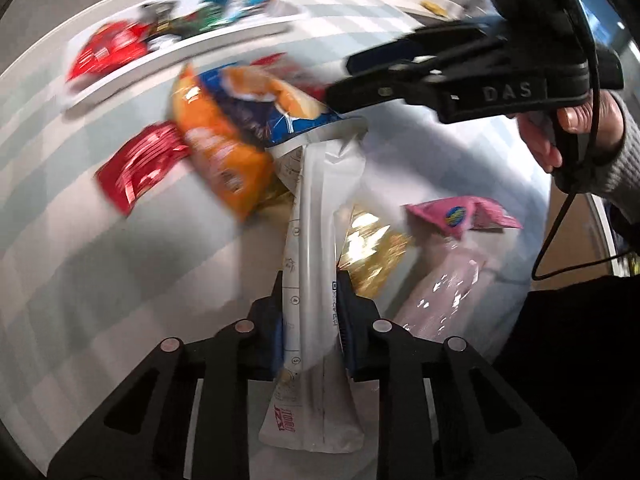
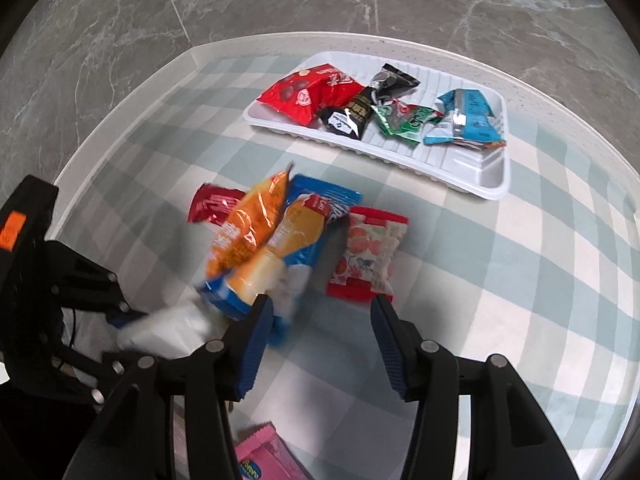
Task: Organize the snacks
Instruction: 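Grasp the long white packet with the left tool, then grasp the blue Tipo packet with the right tool while the left tool holds the white packet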
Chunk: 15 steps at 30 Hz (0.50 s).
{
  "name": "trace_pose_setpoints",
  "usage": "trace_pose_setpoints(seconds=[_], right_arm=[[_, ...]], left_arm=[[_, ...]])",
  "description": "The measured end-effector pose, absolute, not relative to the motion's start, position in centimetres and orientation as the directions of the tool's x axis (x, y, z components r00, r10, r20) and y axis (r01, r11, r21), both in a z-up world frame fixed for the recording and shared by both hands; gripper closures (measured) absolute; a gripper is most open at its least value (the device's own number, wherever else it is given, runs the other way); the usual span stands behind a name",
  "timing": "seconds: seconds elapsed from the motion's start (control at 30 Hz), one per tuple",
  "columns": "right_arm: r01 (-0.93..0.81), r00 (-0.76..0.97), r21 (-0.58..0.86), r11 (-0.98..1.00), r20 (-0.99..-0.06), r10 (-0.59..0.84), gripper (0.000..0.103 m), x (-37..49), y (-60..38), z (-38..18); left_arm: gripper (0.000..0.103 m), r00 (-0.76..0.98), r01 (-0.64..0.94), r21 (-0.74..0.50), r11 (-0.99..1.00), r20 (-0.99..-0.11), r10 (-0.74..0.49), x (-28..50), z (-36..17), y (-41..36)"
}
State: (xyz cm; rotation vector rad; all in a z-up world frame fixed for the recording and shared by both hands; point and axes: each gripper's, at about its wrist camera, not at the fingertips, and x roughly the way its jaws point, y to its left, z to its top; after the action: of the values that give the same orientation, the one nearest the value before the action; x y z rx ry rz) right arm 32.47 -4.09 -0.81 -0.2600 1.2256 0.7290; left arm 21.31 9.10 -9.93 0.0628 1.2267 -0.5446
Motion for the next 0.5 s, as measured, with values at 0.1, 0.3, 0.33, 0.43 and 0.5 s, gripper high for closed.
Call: trace_pose_setpoints(seconds=[0.1, 0.3, 0.33, 0.43, 0.5], right_arm=[[-0.647, 0.141, 0.194, 0.737, -0.92, 0.365, 0.049, 32.8, -3.2, -1.1], [-0.624, 0.092, 0.27, 0.733, -0.907, 0.412, 0.049, 34.1, -1.8, -1.5], [-0.615, 0.08, 0.288, 0.734, -0.904, 0.421, 0.049, 34.4, -1.5, -1.6], [-0.591, 0.057, 0.319, 0.741, -0.9, 0.433, 0.049, 35.0, -0.8, -2.0], [-0.561, 0.041, 0.337, 0.756, -0.901, 0.431, 0.049, 35.6, -0.4, -2.6]], left_arm=[[0.083, 0.24, 0.345, -0.247, 0.905, -0.909, -0.34, 21.1, -9.9, 11.8], [0.083, 0.284, 0.247, -0.255, 0.935, -0.903, -0.322, 21.2, -9.2, 16.0], [0.083, 0.287, 0.238, -0.253, 0.938, -0.904, -0.316, 21.2, -9.4, 16.5], [0.083, 0.291, 0.218, -0.26, 0.941, -0.903, -0.317, 21.4, -9.3, 16.9], [0.083, 0.293, 0.215, -0.257, 0.942, -0.903, -0.313, 21.5, -9.3, 16.7]])
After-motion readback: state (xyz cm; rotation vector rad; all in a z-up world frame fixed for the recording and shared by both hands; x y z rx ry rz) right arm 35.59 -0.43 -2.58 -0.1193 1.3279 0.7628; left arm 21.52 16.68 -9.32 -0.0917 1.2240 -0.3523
